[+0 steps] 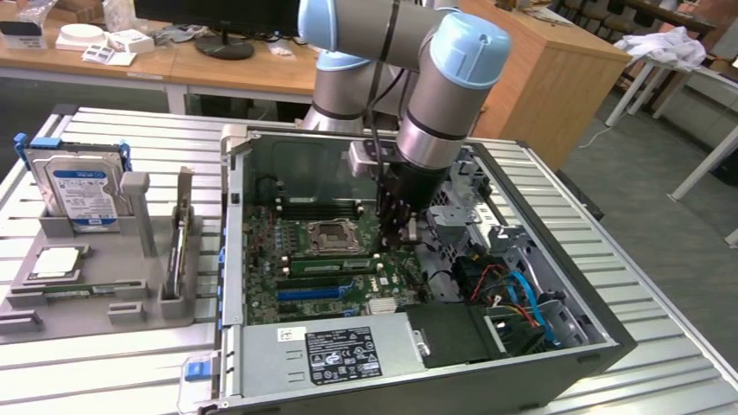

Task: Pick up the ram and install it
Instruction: 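Press down the ram until it locks into place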

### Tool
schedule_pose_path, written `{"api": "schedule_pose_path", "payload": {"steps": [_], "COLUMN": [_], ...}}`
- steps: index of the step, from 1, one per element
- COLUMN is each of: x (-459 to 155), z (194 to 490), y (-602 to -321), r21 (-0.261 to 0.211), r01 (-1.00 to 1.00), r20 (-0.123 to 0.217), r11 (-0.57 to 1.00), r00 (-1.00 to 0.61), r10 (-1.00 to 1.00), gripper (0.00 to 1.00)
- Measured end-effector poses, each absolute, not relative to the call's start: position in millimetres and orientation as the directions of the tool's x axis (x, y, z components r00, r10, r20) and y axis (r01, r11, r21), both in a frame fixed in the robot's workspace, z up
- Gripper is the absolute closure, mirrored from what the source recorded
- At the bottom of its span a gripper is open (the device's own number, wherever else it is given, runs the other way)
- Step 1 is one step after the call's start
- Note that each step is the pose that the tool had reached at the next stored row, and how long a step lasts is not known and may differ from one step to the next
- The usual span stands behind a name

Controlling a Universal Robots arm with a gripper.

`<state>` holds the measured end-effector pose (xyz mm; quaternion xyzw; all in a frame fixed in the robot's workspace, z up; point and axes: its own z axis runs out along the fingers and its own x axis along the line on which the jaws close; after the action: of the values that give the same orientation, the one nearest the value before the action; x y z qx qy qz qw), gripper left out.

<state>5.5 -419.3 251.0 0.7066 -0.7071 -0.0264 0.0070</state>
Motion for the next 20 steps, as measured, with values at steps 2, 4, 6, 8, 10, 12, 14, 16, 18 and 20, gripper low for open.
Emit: {"api": "schedule_pose_path", "payload": {"steps": [2, 4, 6, 8, 10, 12, 14, 16, 18, 20], "x": [7.0, 7.6, 7.6, 7.6, 7.6, 7.6, 7.6, 7.7, 7.6, 7.6], "z": [251.1, 251.0, 251.0, 251.0, 250.1, 248.1, 246.1, 244.3, 242.7, 241.7], "y": [-419.3, -419.3, -419.3, -419.3, -419.3, -419.3, -419.3, -419.3, -419.3, -419.3], "r21": [0.047, 0.047, 0.047, 0.047, 0.047, 0.047, 0.047, 0.047, 0.047, 0.047], "r01": [-0.999, -0.999, -0.999, -0.999, -0.999, -0.999, -0.999, -0.999, -0.999, -0.999], "r20": [-0.027, -0.027, -0.027, -0.027, -0.028, -0.027, -0.027, -0.027, -0.027, -0.027], "r11": [0.000, 0.000, 0.000, 0.000, 0.000, 0.000, 0.000, 0.000, 0.000, 0.000], "r00": [-0.001, -0.001, -0.001, -0.001, -0.001, -0.001, -0.001, -0.001, -0.001, -0.001], "r10": [-1.000, -1.000, -1.000, -1.000, -1.000, -1.000, -1.000, -1.000, -1.000, -1.000], "gripper": [0.89, 0.89, 0.89, 0.89, 0.89, 0.89, 0.89, 0.89, 0.89, 0.89]}}
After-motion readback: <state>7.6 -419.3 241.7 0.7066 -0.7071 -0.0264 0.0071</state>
